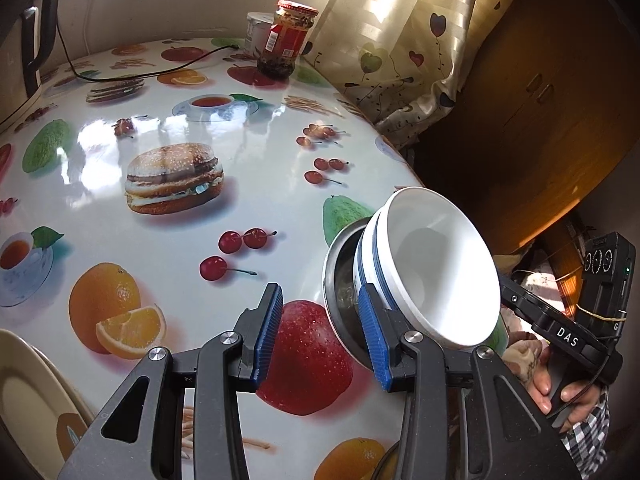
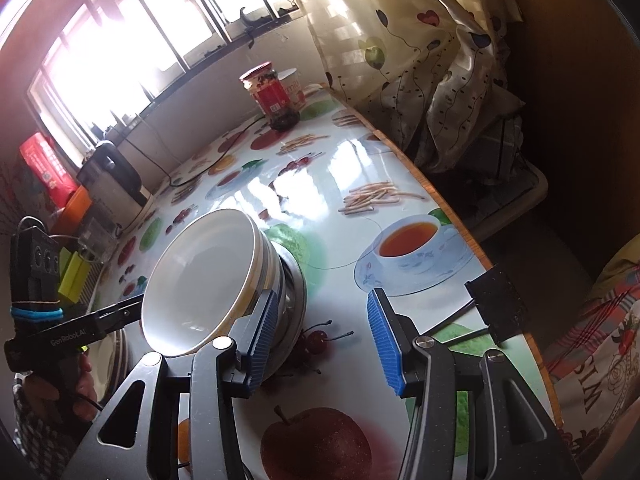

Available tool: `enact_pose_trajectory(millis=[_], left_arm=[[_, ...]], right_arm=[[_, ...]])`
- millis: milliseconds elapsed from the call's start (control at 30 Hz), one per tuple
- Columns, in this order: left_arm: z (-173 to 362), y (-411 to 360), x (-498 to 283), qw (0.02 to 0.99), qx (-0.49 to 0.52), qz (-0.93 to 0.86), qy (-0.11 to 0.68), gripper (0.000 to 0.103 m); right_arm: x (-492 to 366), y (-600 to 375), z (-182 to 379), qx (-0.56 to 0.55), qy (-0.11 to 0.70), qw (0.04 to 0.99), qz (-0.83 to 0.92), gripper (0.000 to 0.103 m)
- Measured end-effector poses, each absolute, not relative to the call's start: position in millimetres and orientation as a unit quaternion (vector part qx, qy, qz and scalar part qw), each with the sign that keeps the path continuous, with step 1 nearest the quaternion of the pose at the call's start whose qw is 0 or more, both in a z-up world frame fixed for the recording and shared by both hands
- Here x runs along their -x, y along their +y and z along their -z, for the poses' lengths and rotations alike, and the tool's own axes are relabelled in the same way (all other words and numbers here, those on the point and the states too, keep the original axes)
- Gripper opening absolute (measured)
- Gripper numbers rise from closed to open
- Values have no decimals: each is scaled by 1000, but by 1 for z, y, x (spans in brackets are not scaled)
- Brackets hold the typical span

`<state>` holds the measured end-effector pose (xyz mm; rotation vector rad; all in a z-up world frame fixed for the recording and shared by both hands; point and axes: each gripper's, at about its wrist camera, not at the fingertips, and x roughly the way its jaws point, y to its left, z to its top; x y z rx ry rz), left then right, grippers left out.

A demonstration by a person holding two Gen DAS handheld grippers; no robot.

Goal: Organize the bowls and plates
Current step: 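Close both grippers on the rim of the nested steel bowl stack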

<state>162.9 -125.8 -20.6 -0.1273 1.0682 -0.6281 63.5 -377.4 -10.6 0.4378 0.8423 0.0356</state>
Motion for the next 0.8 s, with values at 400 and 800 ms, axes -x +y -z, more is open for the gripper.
enact_pose_trajectory(millis=[400,800], left_arm=[[44,-131,-167,790,70,298,532,41],[43,-137,-168,789,62,308,528,27]], right_arm=[[-74,-378,30,-226,428,874,-45,34],[-77,-378,35,-247,426,867,-73,21]])
